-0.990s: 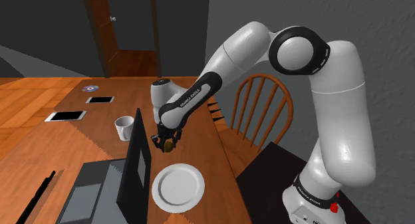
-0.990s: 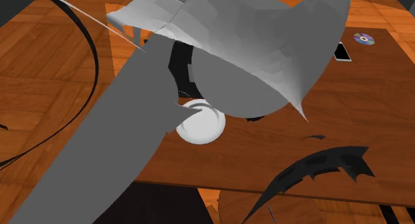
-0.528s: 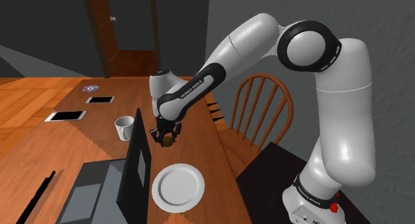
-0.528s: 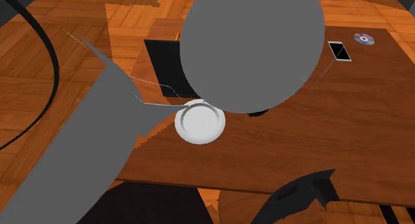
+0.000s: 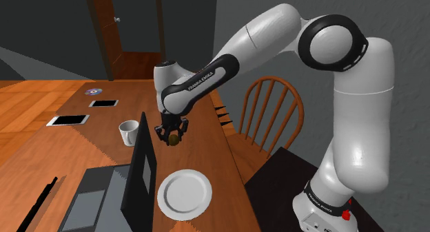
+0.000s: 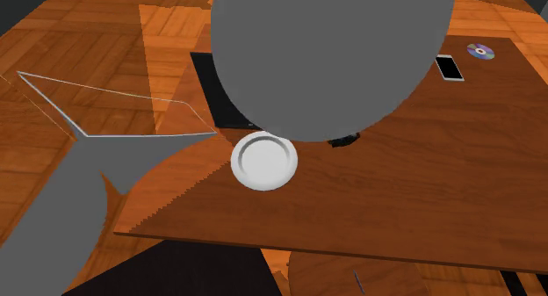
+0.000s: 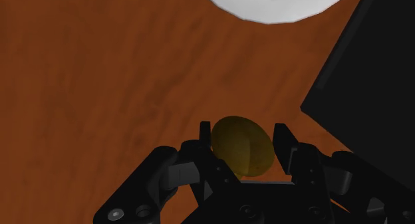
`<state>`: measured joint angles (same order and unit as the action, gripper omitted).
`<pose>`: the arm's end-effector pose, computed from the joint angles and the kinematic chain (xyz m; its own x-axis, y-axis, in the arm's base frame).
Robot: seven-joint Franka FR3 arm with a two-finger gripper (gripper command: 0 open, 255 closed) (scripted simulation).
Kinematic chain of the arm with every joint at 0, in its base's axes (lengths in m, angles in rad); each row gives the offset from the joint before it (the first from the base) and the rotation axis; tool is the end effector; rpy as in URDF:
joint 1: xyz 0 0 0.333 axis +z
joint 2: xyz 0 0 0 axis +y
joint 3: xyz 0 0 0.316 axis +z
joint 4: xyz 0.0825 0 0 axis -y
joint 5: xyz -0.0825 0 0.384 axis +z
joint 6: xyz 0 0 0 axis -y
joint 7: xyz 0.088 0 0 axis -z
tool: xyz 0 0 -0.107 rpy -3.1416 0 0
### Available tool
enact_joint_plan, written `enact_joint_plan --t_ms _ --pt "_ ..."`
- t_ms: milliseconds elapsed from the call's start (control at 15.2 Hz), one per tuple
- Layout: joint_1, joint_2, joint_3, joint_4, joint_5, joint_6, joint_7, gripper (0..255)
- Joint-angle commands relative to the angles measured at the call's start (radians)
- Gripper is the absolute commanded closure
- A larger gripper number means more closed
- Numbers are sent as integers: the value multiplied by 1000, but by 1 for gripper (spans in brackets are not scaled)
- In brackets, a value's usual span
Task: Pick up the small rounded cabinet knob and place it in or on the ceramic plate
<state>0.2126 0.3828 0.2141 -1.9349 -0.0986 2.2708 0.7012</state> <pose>0.5639 0.2473 0.2889 0.9747 -0.2214 -0.0317 -0.2209 -0.9751 0.0184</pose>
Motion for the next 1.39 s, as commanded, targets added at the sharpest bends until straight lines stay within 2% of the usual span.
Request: enact_joint_plan --t_ms 0,528,990,1320 --pt "7 -30 7 -34 5 3 13 255" --pt "76 -207 72 -286 43 82 134 255" --pt "150 -332 144 -443 95 121 245 255" --pt "152 -275 140 -457 63 188 267 255"
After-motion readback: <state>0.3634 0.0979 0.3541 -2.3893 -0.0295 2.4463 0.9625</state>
